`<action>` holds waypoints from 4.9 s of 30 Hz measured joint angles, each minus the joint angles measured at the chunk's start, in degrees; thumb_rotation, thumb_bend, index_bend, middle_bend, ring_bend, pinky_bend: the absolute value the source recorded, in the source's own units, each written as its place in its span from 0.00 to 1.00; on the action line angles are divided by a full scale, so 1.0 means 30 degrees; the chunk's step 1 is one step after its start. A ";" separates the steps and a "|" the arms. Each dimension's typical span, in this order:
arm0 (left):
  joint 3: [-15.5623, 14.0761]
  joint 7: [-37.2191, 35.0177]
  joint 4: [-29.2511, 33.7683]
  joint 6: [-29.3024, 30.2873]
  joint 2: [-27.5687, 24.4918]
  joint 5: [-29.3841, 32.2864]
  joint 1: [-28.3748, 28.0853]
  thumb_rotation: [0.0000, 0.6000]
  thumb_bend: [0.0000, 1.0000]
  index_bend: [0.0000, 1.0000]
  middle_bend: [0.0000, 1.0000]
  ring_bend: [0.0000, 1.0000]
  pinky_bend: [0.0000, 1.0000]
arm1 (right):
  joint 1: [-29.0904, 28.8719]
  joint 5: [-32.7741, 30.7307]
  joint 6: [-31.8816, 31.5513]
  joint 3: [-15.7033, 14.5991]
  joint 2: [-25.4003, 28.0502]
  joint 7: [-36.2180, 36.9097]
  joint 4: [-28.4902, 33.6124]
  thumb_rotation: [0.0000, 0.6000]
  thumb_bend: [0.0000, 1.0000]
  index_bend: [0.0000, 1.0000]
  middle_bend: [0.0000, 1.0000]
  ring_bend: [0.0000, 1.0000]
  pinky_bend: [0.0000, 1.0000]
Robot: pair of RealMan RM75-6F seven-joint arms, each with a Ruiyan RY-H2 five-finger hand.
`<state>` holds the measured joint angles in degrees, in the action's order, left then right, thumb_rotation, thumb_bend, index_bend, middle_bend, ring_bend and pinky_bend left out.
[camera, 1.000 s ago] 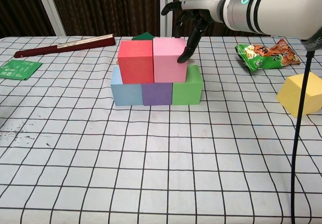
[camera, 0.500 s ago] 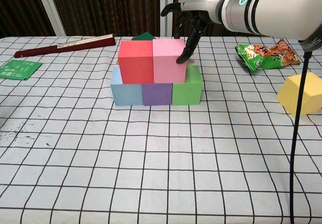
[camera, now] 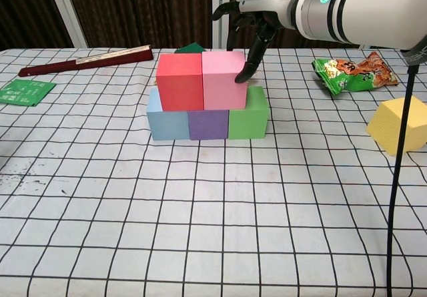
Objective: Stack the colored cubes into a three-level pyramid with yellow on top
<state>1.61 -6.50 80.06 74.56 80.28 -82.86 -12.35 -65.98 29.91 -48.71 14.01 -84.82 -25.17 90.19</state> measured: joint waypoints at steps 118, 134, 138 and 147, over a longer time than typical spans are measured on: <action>-0.0299 0.0230 -0.0596 0.0131 0.0754 -0.0518 -0.0092 1.00 0.00 0.16 0.20 0.02 0.04 | 0.8385 0.2743 -0.2370 -0.1984 0.3563 -0.0381 0.4067 1.00 0.00 0.00 0.52 0.08 0.00; -0.0435 0.0466 -0.0724 0.0127 0.0973 -0.0659 -0.0094 1.00 0.00 0.16 0.20 0.02 0.04 | 1.0738 0.8358 -0.1915 -0.1622 0.2853 0.7643 0.1354 1.00 0.01 0.00 0.50 0.08 0.00; -0.0448 0.0513 -0.0831 0.0037 0.1056 -0.0654 -0.0132 1.00 0.00 0.16 0.20 0.02 0.04 | 1.1326 1.0290 -0.1929 -0.1763 0.2417 0.9722 -0.0073 1.00 0.01 0.00 0.49 0.08 0.00; -0.0454 0.0544 -0.0872 0.0008 0.1096 -0.0663 -0.0160 1.00 0.00 0.16 0.20 0.02 0.04 | 1.1897 1.2289 -0.1842 -0.2381 0.1469 1.0653 -0.2178 1.00 0.01 0.00 0.48 0.08 0.00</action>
<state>0.25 -4.87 77.45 74.59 83.57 -84.85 -12.83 -30.29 66.78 -54.24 6.87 -80.41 6.79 83.65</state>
